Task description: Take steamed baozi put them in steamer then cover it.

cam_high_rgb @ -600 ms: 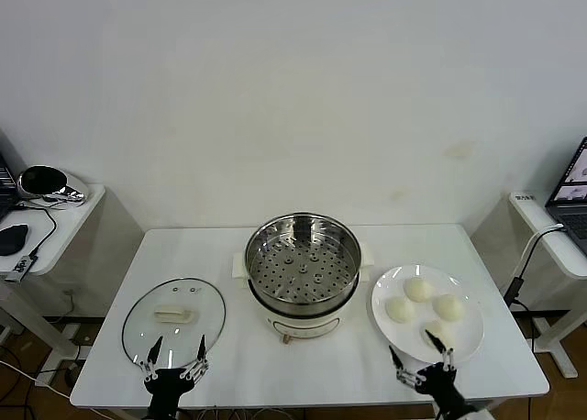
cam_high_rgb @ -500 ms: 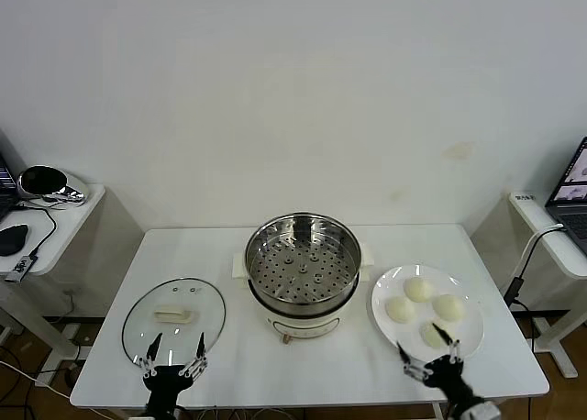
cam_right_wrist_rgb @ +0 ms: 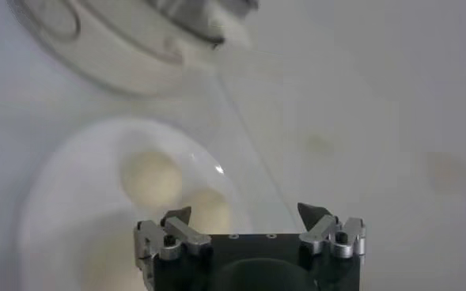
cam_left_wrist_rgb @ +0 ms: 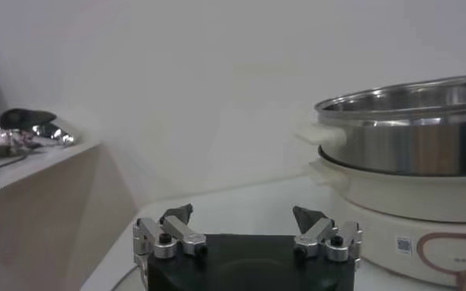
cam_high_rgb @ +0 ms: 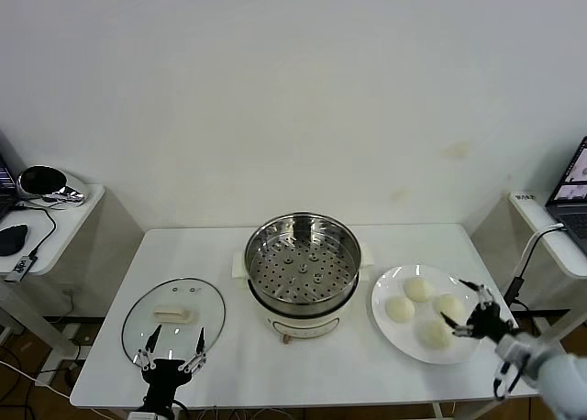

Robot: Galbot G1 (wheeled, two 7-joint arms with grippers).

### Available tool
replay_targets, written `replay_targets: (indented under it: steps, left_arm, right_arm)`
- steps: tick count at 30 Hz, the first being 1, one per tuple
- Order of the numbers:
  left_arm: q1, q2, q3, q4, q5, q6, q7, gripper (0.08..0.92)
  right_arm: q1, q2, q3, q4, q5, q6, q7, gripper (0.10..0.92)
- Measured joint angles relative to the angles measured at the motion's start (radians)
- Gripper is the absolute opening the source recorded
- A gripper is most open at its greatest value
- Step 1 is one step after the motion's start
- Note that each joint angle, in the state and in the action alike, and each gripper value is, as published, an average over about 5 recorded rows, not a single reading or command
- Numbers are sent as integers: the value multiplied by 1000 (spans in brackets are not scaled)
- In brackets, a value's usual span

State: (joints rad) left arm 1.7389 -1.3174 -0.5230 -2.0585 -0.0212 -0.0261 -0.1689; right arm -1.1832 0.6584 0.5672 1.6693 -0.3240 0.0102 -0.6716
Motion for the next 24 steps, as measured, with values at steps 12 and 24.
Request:
replay_targets:
  steps: [12,24]
  left_arm:
    - [21,-12,-14,-18,64,-5,4,823]
    - [34,-10,-33,-24,95,-10,7,823]
  right_arm:
    - [523,-77,-504,-254,19,3,-259,823]
    - [858,28,-852,-487,9,9,-387,823]
